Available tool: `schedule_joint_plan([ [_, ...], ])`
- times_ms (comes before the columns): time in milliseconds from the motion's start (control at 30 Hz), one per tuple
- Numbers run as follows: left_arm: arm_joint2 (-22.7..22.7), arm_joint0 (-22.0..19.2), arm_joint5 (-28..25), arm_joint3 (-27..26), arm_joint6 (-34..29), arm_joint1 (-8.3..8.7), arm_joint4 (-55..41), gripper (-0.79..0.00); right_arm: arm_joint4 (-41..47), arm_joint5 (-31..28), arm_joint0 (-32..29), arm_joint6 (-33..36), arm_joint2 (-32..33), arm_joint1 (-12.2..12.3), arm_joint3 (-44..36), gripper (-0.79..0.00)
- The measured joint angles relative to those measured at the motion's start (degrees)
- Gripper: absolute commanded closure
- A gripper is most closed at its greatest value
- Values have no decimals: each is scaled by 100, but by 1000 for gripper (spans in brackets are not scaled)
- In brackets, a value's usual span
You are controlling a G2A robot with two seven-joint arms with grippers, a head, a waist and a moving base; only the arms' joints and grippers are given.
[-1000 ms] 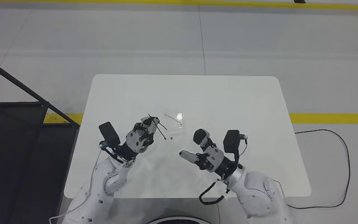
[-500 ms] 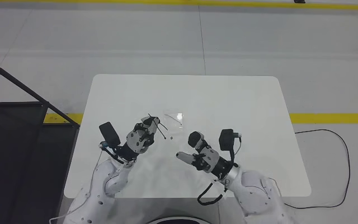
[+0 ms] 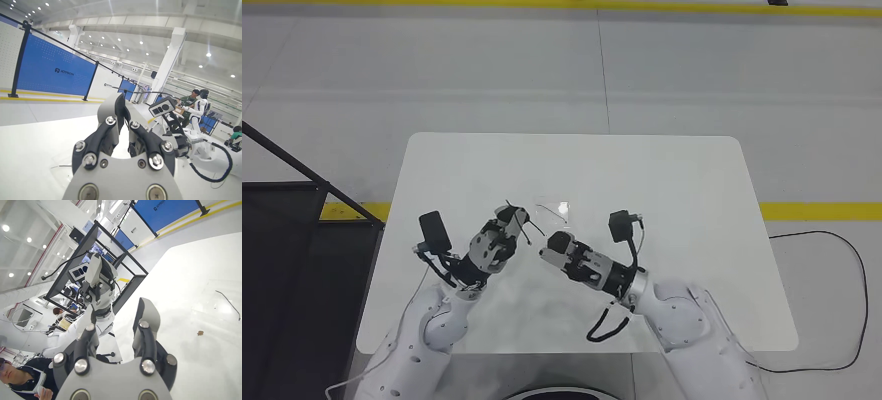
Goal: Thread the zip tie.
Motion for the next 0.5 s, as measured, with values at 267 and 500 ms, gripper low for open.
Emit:
schedule_joint_plan([
  [267,-41,-7,-167,15,-141,0,-86,0,34,70,197,-107,-181,-18,131,-314],
  [500,-64,34,-239,-9,-131,-4,-7,0,70,113,243,-230,-229,-16,93,-259],
])
